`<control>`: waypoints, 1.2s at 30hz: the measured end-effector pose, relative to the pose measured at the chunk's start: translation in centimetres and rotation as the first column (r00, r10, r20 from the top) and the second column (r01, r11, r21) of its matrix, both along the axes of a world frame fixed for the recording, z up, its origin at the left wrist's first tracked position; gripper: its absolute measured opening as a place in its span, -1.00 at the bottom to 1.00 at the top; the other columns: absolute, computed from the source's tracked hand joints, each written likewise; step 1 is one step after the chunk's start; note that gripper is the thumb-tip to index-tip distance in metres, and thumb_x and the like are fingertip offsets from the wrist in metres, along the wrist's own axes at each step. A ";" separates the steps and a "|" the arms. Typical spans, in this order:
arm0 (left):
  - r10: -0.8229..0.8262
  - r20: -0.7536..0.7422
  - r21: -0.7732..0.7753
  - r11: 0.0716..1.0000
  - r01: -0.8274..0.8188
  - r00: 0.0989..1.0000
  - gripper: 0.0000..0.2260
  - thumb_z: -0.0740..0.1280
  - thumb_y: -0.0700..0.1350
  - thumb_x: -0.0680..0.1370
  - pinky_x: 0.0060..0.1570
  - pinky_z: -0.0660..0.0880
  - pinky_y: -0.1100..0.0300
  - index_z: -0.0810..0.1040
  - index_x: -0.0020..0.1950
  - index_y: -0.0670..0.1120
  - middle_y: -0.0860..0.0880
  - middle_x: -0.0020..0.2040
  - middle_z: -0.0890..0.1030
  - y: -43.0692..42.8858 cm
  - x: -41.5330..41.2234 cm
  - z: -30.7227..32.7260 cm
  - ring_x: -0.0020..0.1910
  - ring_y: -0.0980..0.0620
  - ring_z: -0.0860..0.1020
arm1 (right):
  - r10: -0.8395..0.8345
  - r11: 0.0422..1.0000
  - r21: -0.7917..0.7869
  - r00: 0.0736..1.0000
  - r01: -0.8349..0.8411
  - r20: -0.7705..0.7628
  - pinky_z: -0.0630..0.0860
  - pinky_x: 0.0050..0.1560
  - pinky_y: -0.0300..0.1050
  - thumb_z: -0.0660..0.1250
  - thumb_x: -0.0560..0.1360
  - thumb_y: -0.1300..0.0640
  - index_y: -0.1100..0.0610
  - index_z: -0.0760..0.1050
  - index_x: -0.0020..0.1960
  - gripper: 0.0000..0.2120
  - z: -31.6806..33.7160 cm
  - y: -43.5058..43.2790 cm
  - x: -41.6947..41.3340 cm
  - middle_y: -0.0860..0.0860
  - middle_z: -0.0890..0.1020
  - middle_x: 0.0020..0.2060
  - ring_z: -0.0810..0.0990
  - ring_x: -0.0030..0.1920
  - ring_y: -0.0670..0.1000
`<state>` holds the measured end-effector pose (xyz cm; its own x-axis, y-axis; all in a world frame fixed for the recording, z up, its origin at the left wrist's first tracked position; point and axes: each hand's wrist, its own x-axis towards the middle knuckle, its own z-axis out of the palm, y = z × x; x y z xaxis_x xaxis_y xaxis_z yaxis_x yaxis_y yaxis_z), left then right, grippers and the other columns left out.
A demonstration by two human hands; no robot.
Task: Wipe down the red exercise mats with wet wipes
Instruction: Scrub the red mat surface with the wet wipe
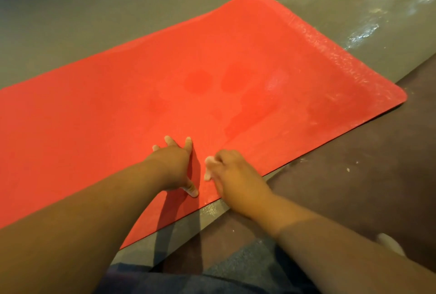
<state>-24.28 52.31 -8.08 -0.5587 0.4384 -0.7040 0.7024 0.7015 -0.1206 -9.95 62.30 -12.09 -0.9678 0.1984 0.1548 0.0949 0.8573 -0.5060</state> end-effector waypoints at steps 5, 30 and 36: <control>-0.003 0.011 0.008 1.000 0.003 1.000 0.28 0.54 0.28 0.21 0.30 0.30 -0.17 -0.38 0.52 0.00 -0.33 0.52 -0.22 0.3 0.0 0.0 0.43 -0.49 0.05 | -0.260 0.961 0.103 0.965 0.255 0.033 0.34 -0.02 -0.09 0.26 0.51 0.22 0.09 0.63 0.02 -0.80 0.4 10.1 -0.7 0.13 0.50 -0.08 0.49 -0.02 0.17; 0.033 0.020 0.031 0.999 -0.033 0.999 0.30 0.57 0.24 0.20 0.31 0.28 -0.22 -0.38 0.52 0.01 -0.33 0.51 -0.25 0.4 0.1 -0.1 0.43 -0.51 0.00 | 0.199 0.967 0.153 0.979 -0.205 0.055 0.36 -0.24 -0.08 0.27 0.54 0.11 0.14 0.55 0.03 -0.85 0.3 4.4 -1.8 0.06 0.45 -0.19 0.48 -0.17 0.11; 0.034 0.024 0.030 0.999 -0.035 0.999 0.30 0.57 0.23 0.21 0.31 0.30 -0.24 -0.39 0.52 -0.01 -0.35 0.50 -0.25 0.7 0.0 0.0 0.42 -0.52 0.01 | -0.439 0.889 0.169 0.897 0.425 0.050 0.29 0.00 -0.16 0.24 0.50 0.29 0.11 0.64 0.07 -0.74 0.6 16.0 -6.0 0.08 0.46 -0.17 0.50 0.04 0.19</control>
